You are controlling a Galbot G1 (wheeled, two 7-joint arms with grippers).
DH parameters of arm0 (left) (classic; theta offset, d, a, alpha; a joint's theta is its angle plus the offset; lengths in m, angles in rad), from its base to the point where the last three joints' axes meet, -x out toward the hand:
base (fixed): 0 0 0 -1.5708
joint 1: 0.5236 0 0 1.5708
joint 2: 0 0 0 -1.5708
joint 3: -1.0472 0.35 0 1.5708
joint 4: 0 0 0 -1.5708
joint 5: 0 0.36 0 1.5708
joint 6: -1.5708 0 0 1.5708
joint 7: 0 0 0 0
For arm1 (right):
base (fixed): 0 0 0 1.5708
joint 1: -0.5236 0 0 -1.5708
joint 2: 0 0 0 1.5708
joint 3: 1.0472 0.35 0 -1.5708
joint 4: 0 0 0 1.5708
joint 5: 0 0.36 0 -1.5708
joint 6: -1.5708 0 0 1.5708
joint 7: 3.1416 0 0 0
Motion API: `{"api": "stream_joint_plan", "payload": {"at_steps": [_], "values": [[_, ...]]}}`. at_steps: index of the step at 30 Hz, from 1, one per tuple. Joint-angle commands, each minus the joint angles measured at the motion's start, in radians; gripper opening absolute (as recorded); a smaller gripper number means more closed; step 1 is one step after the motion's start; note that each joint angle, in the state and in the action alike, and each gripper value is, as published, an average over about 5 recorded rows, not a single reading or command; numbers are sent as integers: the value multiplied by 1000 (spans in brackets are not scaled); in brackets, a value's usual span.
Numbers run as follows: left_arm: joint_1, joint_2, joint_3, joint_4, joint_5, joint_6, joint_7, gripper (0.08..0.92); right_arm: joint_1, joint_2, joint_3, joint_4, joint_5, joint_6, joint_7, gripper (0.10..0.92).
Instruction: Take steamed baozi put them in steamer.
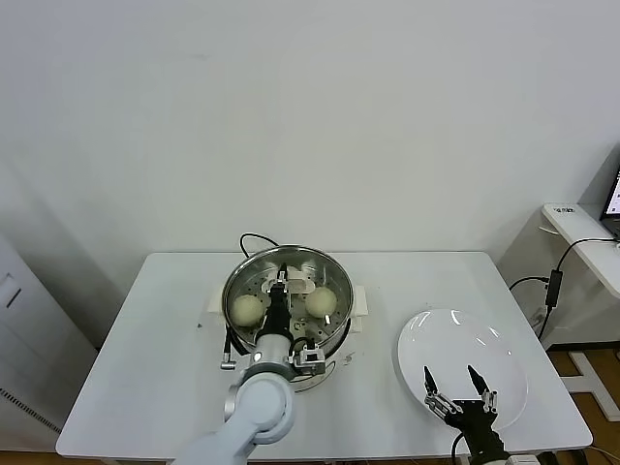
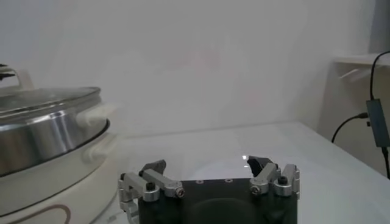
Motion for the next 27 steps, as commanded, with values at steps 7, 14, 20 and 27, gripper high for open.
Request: {"api": "stream_joint_plan", "payload": {"at_steps": [7, 14, 20, 27], "values": [[90, 83, -21, -184, -329, 49, -87, 332, 14, -8, -9, -4, 4, -2, -6, 823], [185, 160, -73, -312, -523, 36, -138, 539, 34, -18, -31, -10, 12, -5, -10, 823], [280, 178, -185, -405, -692, -137, -241, 713, 81, -58, -46, 13, 107, 0, 7, 823], [351, 104, -447, -430, -935, -404, -369, 820, 173, -108, -45, -4, 86, 0, 56, 823]]}}
